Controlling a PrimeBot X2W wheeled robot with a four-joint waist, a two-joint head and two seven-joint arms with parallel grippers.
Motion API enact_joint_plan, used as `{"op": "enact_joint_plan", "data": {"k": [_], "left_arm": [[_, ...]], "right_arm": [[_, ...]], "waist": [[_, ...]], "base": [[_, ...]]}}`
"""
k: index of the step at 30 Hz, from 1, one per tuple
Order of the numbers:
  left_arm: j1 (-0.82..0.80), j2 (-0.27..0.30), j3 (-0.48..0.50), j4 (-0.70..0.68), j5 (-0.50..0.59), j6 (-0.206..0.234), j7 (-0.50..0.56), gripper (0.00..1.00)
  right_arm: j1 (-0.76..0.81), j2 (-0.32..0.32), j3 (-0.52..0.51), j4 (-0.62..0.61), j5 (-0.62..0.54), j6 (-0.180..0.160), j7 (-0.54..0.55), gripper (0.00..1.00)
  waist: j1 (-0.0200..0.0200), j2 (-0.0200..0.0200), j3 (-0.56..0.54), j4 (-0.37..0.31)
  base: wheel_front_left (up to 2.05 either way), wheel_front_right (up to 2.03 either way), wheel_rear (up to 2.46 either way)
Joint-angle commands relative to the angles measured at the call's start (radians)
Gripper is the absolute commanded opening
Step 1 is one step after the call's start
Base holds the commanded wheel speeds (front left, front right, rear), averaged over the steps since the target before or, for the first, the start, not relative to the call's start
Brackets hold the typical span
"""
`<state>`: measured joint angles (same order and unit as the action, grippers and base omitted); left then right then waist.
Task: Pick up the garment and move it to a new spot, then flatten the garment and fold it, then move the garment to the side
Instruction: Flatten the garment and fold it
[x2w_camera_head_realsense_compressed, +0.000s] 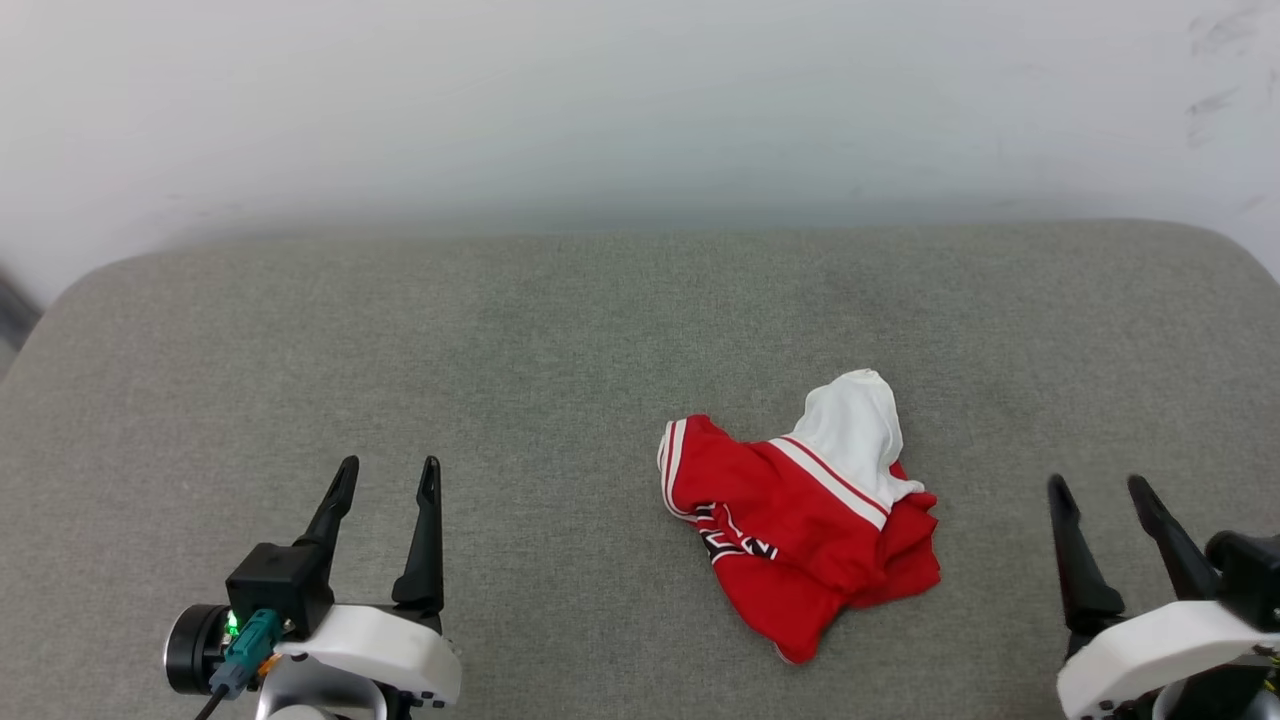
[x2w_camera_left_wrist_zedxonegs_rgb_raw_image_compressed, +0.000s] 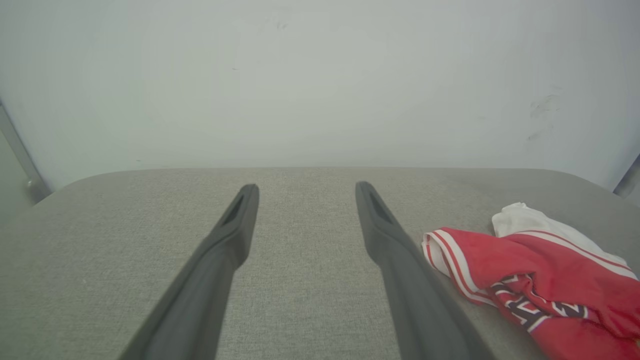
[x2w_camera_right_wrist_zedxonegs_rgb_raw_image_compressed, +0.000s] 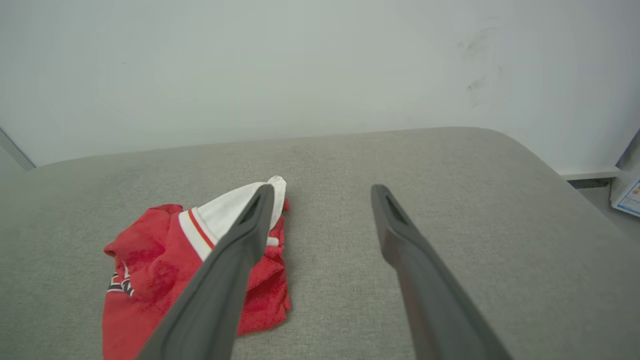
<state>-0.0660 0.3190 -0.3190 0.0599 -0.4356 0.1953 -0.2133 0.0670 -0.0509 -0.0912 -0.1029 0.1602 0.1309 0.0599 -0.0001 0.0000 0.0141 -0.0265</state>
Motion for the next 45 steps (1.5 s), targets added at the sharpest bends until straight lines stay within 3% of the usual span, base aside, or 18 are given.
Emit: {"op": "enact_joint_plan", "data": {"k": [1, 6, 15, 24, 25, 26, 36, 40, 45], "left_arm": [[0.003, 0.003, -0.002, -0.006, 0.002, 0.005, 0.003, 1.0], [-0.028, -0.001, -0.007, -0.019, 0.006, 0.001, -0.002, 1.0], [-0.089, -0.031, -0.027, -0.007, 0.008, -0.023, -0.025, 1.0], [-0.128, -0.066, -0.035, 0.031, 0.007, -0.045, -0.044, 1.0], [-0.128, -0.067, -0.033, 0.036, 0.007, -0.044, -0.046, 1.0], [-0.128, -0.069, -0.032, 0.04, 0.008, -0.047, -0.046, 1.0], [-0.115, -0.072, -0.012, 0.061, 0.018, -0.053, -0.052, 1.0], [-0.104, -0.069, -0.007, 0.057, 0.022, -0.049, -0.052, 1.0], [-0.095, -0.065, -0.005, 0.053, 0.022, -0.047, -0.053, 1.0]], "right_arm": [[-0.011, 0.001, -0.021, 0.019, 0.016, 0.0, 0.03, 1.0], [-0.107, 0.002, -0.065, 0.112, 0.073, 0.0, 0.228, 1.0], [-0.353, -0.079, 0.065, 0.248, 0.152, 0.0, 0.612, 1.0], [-0.488, -0.129, 0.144, 0.403, 0.204, 0.0, 0.747, 1.0], [-0.498, -0.134, 0.15, 0.412, 0.207, 0.0, 0.75, 0.2], [-0.505, -0.136, 0.152, 0.421, 0.212, 0.0, 0.752, 0.0], [-0.553, -0.181, 0.16, 0.291, 0.192, 0.0, 0.658, 0.0], [-0.5, -0.182, 0.068, 0.195, 0.133, 0.0, 0.611, 0.0], [-0.363, -0.139, -0.104, 0.127, 0.074, 0.0, 0.569, 0.0]], "waist": [[0.0001, 0.0, 0.007, 0.003], [0.0001, 0.0, 0.045, 0.018], [0.0001, 0.0, 0.119, 0.086], [0.0001, 0.0, 0.169, 0.143], [0.0001, 0.0, 0.172, 0.145], [0.0001, 0.0, 0.173, 0.145], [0.0001, 0.0, 0.15, 0.093], [0.0001, 0.0, 0.14, 0.061], [0.0001, 0.0, 0.135, 0.035]], "base": [[0.0, 0.0, 0.0], [0.0, 0.0, 0.0], [0.0, 0.0, 0.0], [0.0, 0.0, 0.0], [0.0, 0.0, 0.0], [0.0, 0.0, 0.0], [0.0, 0.0, 0.0], [0.0, 0.0, 0.0], [0.0, 0.0, 0.0]]}}
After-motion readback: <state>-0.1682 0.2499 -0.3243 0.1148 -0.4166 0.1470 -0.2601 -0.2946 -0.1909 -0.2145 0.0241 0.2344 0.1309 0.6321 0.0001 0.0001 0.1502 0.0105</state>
